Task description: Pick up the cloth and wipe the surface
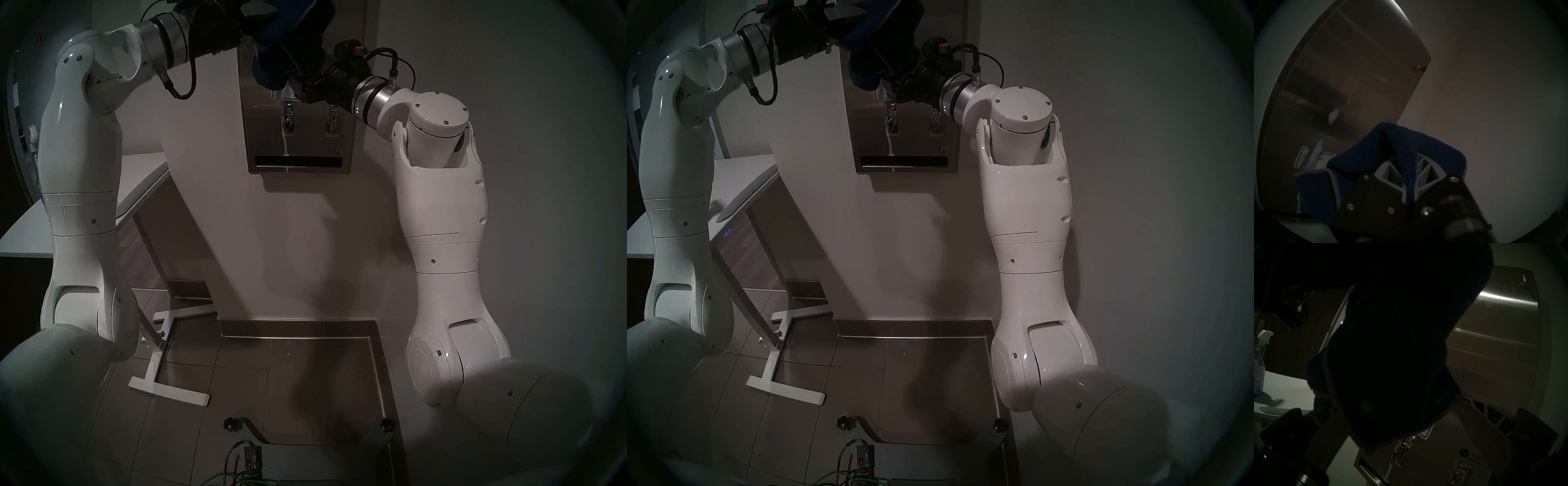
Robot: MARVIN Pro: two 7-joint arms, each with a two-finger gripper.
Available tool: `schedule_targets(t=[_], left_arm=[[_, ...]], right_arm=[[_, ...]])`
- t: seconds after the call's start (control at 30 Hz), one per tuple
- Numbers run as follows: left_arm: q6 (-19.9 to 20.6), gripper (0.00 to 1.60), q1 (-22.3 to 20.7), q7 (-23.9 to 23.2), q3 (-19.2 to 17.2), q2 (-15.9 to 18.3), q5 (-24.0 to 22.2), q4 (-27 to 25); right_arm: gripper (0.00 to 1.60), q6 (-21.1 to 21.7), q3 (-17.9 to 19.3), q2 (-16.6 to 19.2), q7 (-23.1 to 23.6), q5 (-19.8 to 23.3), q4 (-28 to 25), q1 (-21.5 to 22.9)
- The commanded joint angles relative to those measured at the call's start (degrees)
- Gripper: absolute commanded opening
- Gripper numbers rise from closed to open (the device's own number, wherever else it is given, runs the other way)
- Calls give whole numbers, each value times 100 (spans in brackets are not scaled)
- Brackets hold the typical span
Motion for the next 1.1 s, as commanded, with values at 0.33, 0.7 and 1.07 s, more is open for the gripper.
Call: schedule_targets(t=[0.33, 0.7, 1.07], left_arm=[[-17, 0, -16, 323, 301, 4, -232, -69], [-87, 0, 80, 661, 534, 163, 192, -228], [-164, 160, 473, 1203, 521, 490, 832, -636]], right_arm=[[0, 31, 191, 31, 190, 117, -205, 294], [0, 79, 357, 91, 338, 128, -311, 214], [0, 151, 443, 200, 295, -11, -481, 123]])
